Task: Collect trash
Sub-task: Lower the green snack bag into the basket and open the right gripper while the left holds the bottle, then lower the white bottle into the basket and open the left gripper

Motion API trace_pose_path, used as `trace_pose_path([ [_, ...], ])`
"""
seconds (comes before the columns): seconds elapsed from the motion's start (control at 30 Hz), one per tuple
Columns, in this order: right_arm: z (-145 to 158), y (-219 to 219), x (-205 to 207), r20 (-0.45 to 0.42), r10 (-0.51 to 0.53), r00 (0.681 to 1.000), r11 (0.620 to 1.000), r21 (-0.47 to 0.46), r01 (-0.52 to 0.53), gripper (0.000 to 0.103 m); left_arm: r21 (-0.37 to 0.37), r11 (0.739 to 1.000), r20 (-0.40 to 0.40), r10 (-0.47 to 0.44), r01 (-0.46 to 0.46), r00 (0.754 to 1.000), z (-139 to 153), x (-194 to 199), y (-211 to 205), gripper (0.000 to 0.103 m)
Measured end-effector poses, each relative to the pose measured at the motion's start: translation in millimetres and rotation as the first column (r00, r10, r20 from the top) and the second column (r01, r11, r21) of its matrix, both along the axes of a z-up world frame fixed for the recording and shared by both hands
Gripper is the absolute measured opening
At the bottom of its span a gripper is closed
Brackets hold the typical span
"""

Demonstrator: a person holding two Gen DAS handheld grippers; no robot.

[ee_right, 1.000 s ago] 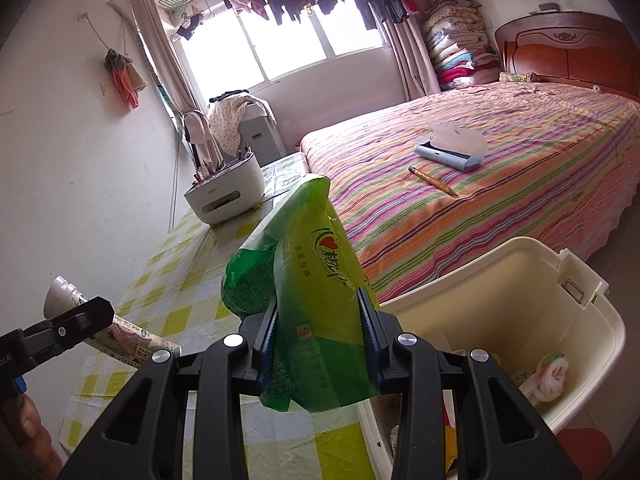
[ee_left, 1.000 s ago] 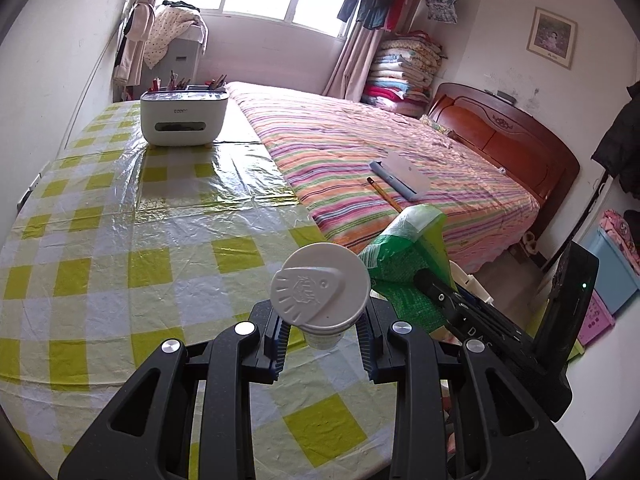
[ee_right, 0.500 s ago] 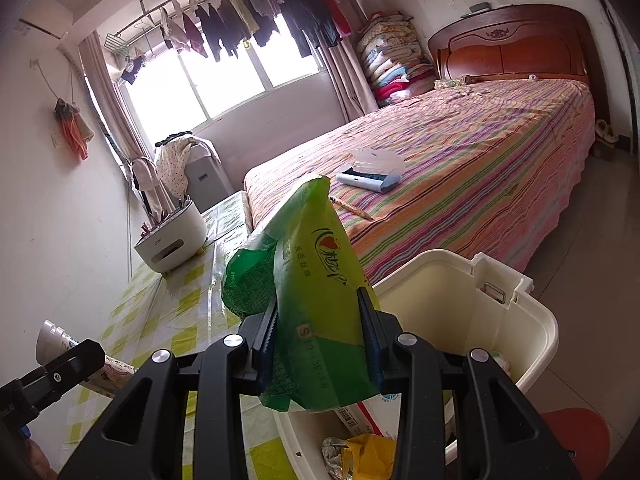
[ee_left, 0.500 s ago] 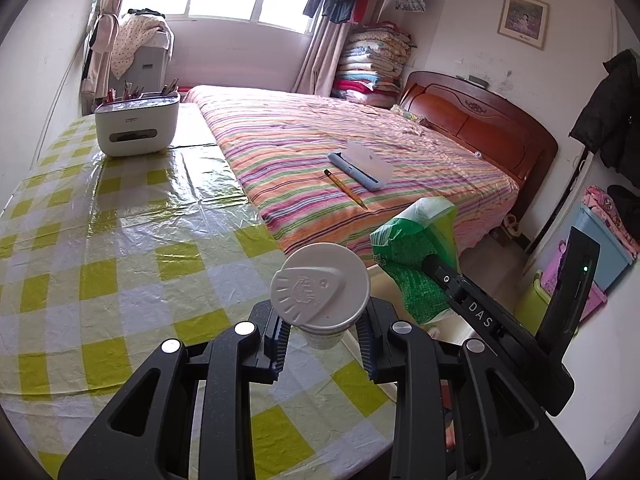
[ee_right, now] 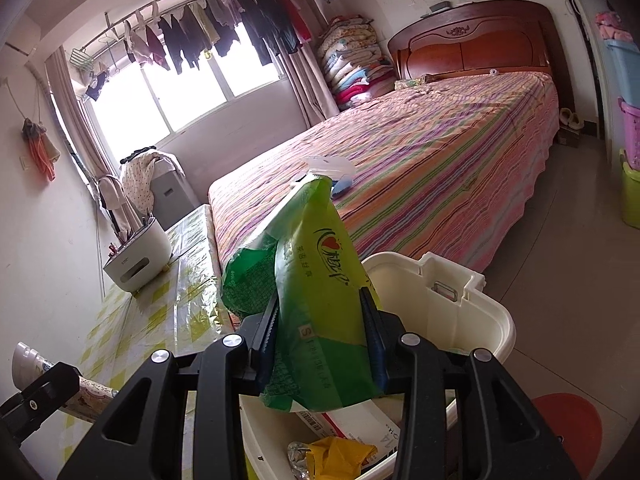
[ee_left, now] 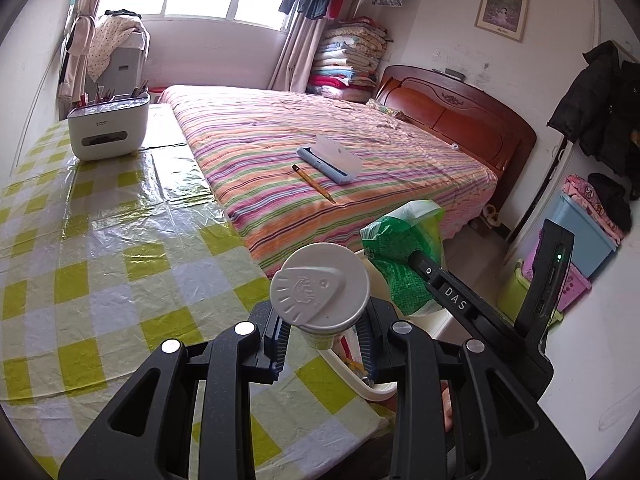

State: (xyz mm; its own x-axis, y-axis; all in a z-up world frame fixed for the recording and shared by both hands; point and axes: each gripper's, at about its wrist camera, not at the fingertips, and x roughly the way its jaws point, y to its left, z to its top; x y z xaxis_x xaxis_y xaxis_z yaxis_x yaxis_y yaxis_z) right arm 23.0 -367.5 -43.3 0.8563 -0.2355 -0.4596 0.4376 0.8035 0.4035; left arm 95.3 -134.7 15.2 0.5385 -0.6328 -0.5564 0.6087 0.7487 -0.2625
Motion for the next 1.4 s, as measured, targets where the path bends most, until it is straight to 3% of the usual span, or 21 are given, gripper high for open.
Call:
trace_pose_path([
  [0.13,-2,-4,-1,-0.013,-0.019,1.0,1.0,0.012,0.019,0.041,-0.008,1.0,-0.004,-0.009,0.008,1.0,1,0,-3,0.028],
  [0.2,-3,-5,-1,-0.023,-0.033,0.999,0.999,0.015,0.033,0.053,-0.006,1.0,-0.004,-0.016,0.016,1.0,1,0,-5,0.028],
  [0.33,-3,-6,-4,-0.012,-0.043,0.999,0.999,0.024,0.043,0.062,0.004,0.999,-0.001,-0.032,0.032,0.999,2,-2,-13,0.028],
  [0.9,5,-25,-40,0.166,-0.179,0.97,0.981,0.105,0.163,0.068,0.022,0.996,-0.057,-0.08,0.082,0.995,-11,15,-53,0.028],
  [1.17,6,-29,-43,0.189,-0.192,0.963,0.978,0.118,0.172,0.068,0.052,0.994,-0.083,-0.093,0.097,0.992,-24,24,-77,0.029],
  [1.23,5,-29,-42,0.186,-0.189,0.964,0.979,0.118,0.169,0.068,0.06,0.991,-0.083,-0.112,0.117,0.99,-25,23,-82,0.032],
  [1.27,5,-29,-42,0.187,-0.186,0.965,0.979,0.119,0.166,0.068,0.069,0.99,-0.076,-0.116,0.122,0.99,-25,22,-84,0.044],
  [1.3,5,-29,-42,0.188,-0.185,0.965,0.979,0.121,0.164,0.068,0.073,0.991,-0.062,-0.11,0.114,0.992,-24,20,-84,0.065],
  [1.37,5,-29,-43,0.189,-0.185,0.964,0.979,0.122,0.164,0.068,0.059,0.996,-0.006,-0.072,0.072,0.997,-19,15,-79,0.08],
  [1.4,5,-29,-43,0.191,-0.184,0.964,0.979,0.124,0.162,0.068,0.058,0.997,0.014,-0.055,0.054,0.998,-16,14,-76,0.081],
])
